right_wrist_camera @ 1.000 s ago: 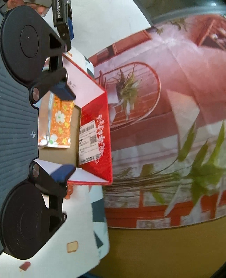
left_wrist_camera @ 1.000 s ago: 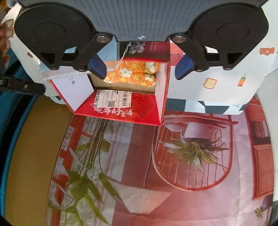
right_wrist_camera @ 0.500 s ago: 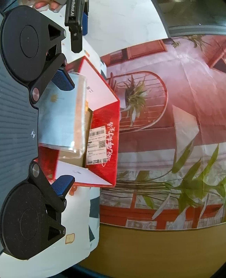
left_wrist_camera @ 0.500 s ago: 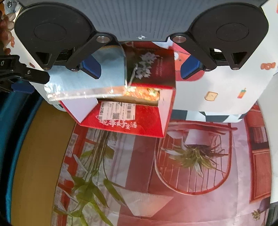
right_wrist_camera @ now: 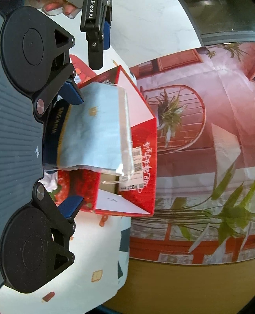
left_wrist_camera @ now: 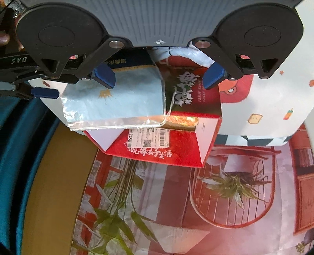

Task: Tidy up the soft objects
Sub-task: 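Close the right gripper on the blue bag while the left gripper grips it too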

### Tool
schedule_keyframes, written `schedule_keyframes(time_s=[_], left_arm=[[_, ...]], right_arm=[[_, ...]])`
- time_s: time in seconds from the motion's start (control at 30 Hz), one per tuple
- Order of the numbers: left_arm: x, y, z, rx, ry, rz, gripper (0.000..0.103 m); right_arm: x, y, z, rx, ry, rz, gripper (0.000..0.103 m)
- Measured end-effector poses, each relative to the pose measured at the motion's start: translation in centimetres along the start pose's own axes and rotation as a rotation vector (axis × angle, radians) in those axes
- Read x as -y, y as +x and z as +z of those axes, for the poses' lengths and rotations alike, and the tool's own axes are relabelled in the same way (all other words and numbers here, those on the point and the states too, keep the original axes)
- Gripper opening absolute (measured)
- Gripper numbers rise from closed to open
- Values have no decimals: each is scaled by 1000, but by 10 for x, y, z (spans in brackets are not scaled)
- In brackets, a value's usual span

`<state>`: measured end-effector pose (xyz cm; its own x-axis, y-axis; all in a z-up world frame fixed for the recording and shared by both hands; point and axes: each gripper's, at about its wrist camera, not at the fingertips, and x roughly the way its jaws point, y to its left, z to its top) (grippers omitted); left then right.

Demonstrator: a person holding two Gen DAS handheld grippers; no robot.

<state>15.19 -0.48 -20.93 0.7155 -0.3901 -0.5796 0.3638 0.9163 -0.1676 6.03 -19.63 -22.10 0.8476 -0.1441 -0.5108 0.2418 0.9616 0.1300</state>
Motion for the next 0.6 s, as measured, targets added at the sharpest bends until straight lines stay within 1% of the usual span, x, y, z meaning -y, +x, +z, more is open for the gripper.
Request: schedule_keyframes(time_s=[0.27,0.43,0.53,0.6], left_arm=[[0,9,-4,-26,-24,-30,94],[0,23,-3,-46,-17,-79,92],[-1,37,0,-71,-13,-118,92],[-2,47,1,-84,-16,-158,92]], right_arm=[[9,6,-12,-34,32,15,84],[12,8,-14,-36,42,28,77],[15,13,-13,-41,47,29,69],[16,15,-13,-43,56,31,58]])
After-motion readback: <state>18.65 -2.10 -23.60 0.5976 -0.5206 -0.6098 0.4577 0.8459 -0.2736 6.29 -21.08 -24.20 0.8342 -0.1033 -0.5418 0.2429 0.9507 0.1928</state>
